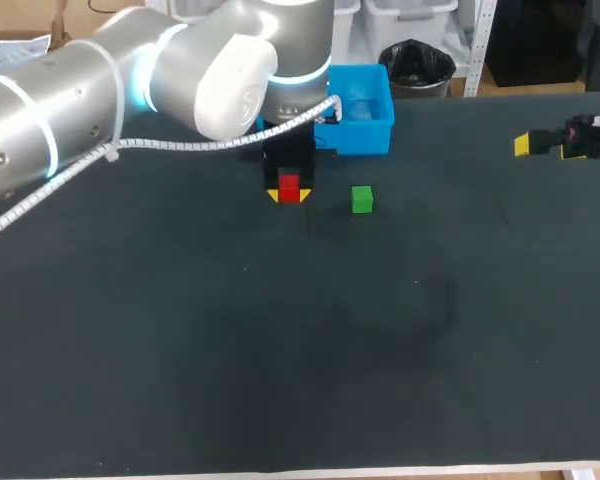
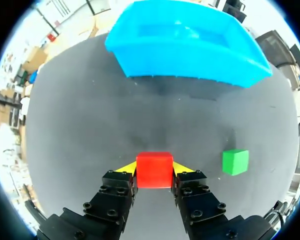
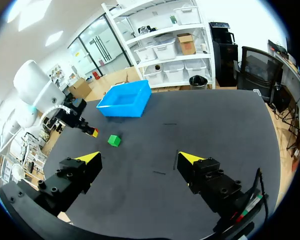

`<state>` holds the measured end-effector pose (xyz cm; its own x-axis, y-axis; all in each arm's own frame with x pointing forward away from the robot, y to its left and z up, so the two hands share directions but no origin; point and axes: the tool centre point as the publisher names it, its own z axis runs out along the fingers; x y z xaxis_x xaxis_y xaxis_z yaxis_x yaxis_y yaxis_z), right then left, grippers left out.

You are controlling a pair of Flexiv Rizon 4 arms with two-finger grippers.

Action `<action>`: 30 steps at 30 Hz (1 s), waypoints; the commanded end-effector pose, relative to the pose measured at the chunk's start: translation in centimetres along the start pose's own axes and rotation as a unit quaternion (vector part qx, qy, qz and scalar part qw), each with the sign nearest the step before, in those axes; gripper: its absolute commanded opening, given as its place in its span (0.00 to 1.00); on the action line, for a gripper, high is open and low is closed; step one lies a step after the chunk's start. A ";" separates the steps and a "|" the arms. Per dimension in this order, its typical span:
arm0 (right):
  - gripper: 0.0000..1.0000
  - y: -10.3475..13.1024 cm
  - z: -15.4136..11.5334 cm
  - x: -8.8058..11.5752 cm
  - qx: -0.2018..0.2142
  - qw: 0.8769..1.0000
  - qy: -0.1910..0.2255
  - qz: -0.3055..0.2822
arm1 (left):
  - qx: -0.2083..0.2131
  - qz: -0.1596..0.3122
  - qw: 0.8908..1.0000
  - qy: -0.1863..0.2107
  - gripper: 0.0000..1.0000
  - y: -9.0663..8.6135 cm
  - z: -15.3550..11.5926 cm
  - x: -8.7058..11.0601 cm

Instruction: Use the left arm to pick the red cube and place it into the blue plastic box first, then use the right arm to grasp the green cube and put it into the same blue plastic box after the first action is fully finished.

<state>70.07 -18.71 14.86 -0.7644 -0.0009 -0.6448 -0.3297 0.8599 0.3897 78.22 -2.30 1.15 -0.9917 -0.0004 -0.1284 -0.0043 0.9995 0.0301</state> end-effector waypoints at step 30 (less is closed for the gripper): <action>1.00 0.1 0.0 0.0 0.001 1.000 0.000 0.000 | 0.155 -0.020 0.987 -0.047 0.00 0.9 -13.3 -2.2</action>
<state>70.07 -18.72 14.86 -0.7644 -0.0009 -0.6447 -0.3297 0.8599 0.3897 79.32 -2.32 14.32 -0.9783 -0.0524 -0.2007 0.0025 0.9645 -0.2640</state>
